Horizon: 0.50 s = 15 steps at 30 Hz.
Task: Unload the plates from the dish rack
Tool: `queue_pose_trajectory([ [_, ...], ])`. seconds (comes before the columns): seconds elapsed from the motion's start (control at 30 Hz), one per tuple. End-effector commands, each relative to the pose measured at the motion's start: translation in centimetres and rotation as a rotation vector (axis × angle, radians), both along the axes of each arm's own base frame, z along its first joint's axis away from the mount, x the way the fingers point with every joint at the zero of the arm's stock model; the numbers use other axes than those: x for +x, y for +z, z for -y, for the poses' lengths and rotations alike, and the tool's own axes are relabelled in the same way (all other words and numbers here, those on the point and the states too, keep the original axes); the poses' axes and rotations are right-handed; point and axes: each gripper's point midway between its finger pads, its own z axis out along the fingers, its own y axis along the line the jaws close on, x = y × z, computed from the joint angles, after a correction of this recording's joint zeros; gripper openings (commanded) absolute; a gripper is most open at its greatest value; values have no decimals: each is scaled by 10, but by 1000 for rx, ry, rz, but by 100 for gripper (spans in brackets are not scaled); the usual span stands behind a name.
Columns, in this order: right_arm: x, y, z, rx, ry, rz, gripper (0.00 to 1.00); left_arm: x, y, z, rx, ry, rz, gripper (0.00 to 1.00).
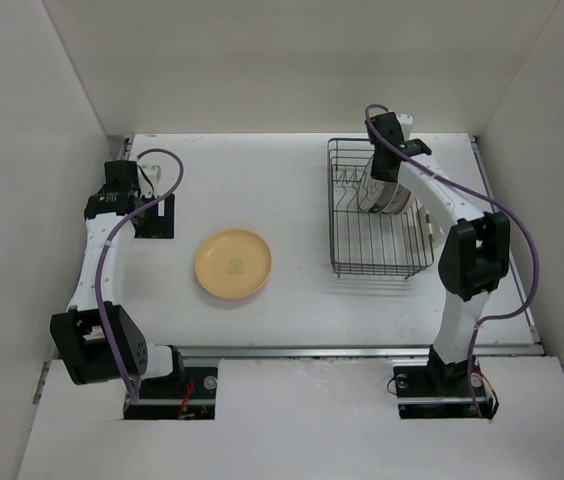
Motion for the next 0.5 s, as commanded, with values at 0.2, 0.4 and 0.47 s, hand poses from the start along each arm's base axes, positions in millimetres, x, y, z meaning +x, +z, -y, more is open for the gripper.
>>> queue_pose_trajectory([
  [0.2,-9,135,8,-115,-37,269,0,5,16,2,5,-18,55,83],
  [0.4,-23,167,21,-186,-104,308,0,6,21,12,-41,-49,64,83],
  [0.47,-29,178,21,-195,-115,327,0,6,24,16,-60,-62,68,83],
])
